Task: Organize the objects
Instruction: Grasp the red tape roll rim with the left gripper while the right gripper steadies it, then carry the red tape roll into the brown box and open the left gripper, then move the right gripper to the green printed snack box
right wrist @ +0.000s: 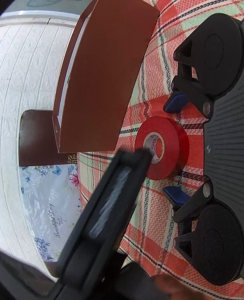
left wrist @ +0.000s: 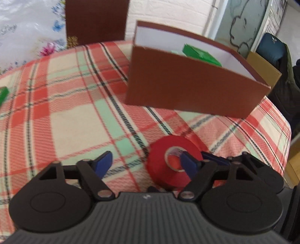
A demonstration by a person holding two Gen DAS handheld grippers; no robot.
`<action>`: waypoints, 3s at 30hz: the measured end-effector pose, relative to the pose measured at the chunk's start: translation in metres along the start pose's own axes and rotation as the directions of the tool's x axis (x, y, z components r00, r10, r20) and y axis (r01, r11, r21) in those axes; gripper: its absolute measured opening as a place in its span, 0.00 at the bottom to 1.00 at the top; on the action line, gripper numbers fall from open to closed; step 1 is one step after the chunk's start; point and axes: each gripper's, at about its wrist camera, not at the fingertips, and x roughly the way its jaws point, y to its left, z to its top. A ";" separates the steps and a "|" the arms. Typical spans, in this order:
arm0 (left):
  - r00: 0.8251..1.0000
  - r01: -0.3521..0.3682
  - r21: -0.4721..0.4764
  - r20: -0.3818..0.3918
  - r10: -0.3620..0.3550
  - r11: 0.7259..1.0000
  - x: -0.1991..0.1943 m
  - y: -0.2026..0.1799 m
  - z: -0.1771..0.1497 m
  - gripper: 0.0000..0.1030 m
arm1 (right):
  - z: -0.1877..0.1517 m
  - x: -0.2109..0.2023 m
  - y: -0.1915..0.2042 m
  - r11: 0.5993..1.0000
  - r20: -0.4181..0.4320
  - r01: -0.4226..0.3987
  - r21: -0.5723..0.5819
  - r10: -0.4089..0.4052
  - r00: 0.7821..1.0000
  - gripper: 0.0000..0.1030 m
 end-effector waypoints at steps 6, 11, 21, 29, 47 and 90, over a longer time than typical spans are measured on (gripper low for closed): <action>1.000 -0.013 0.025 0.007 0.013 1.000 0.000 -0.008 0.006 0.29 | 0.005 -0.009 0.006 0.999 0.075 0.005 -0.047 -0.002 0.997 0.68; 0.985 0.010 0.059 0.169 -0.020 0.998 -0.035 -0.018 0.046 0.29 | 0.036 -0.029 -0.001 0.994 0.309 0.094 -0.060 -0.071 0.948 0.68; 0.966 -0.028 0.135 0.258 -0.008 0.990 0.001 -0.042 0.140 0.34 | 0.112 0.028 -0.058 0.978 0.321 0.208 -0.017 -0.192 0.927 0.68; 0.973 -0.112 0.091 0.212 0.091 0.989 0.022 -0.033 0.136 0.60 | 0.104 0.040 -0.084 0.974 0.277 0.213 0.082 -0.228 0.933 0.76; 0.946 -0.230 0.172 0.271 0.179 0.958 -0.034 -0.047 0.075 0.71 | 0.045 -0.029 -0.029 0.972 0.287 0.208 0.108 -0.231 0.930 0.80; 0.727 -0.555 -0.499 0.099 0.680 0.666 -0.067 0.253 -0.050 0.99 | 0.092 0.109 0.166 0.906 0.011 -0.210 -0.367 0.230 0.973 0.82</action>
